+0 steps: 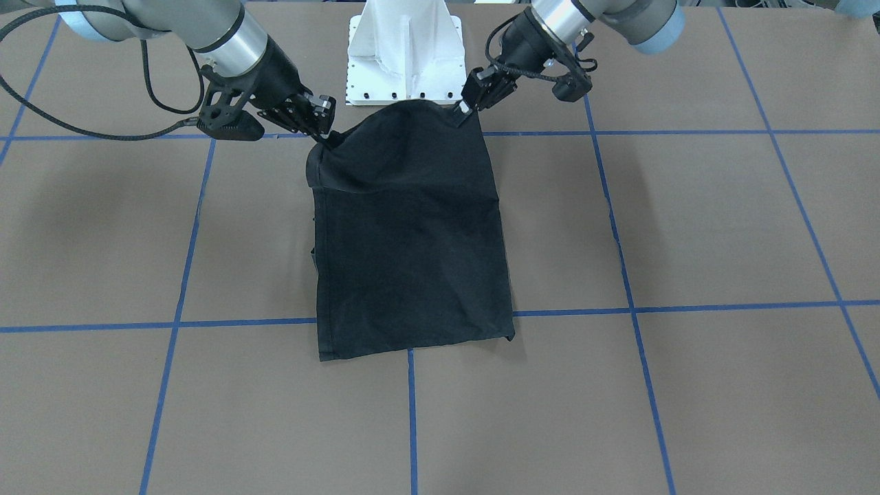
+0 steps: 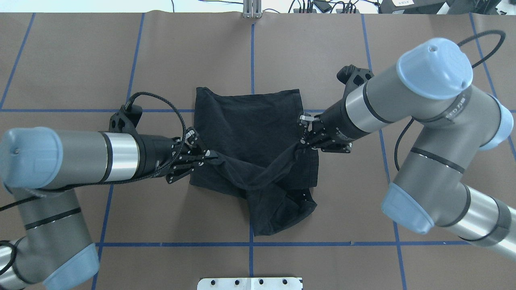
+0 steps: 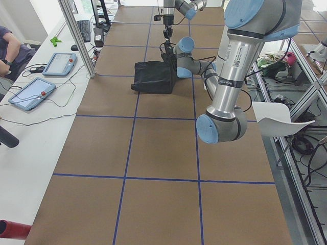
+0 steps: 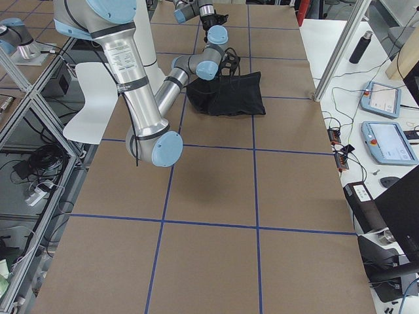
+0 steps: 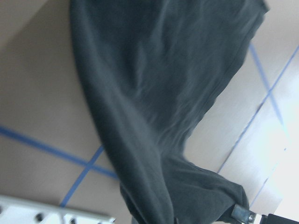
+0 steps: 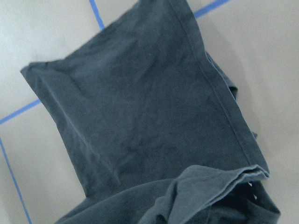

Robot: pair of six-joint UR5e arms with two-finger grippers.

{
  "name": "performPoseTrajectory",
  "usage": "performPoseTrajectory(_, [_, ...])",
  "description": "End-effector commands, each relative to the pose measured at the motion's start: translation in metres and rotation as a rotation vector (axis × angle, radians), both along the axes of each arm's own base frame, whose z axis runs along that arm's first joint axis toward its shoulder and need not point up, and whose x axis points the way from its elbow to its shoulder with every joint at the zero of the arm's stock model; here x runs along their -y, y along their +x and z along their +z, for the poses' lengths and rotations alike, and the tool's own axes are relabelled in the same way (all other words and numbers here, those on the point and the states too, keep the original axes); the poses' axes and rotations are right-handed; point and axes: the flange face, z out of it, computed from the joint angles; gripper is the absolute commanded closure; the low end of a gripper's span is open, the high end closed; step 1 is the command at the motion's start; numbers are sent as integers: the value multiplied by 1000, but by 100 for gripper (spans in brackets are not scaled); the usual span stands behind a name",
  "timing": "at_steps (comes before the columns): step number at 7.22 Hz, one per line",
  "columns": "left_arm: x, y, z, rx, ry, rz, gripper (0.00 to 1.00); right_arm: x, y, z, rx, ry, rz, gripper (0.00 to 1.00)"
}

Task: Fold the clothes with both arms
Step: 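Lift both near corners and carry them away from the robot over the shirt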

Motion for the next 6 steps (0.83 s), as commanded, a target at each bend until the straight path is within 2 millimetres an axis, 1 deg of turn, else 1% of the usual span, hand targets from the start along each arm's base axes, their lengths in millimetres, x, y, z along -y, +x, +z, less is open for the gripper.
performPoseTrajectory(1, [82, 14, 28, 98, -11, -101, 100, 69, -17, 10, -63, -28, 56, 100])
performPoseTrajectory(2, [105, 15, 46, 132, -30, -127, 100, 98, -41, 23, -109, -59, 62, 100])
performPoseTrajectory(3, [127, 18, 68, 139, -38, -153, 100, 122, -55, 29, -140, -87, 71, 100])
performPoseTrajectory(4, [138, 24, 89, 133, -35, -161, 100, 132, -63, 29, -152, -93, 73, 100])
performPoseTrajectory(5, [152, 34, 96, 133, -40, -168, 100, 142, -67, 37, -172, -109, 79, 100])
performPoseTrajectory(6, [168, 41, 100, 145, -52, -180, 100, 150, -67, 45, -186, -123, 86, 100])
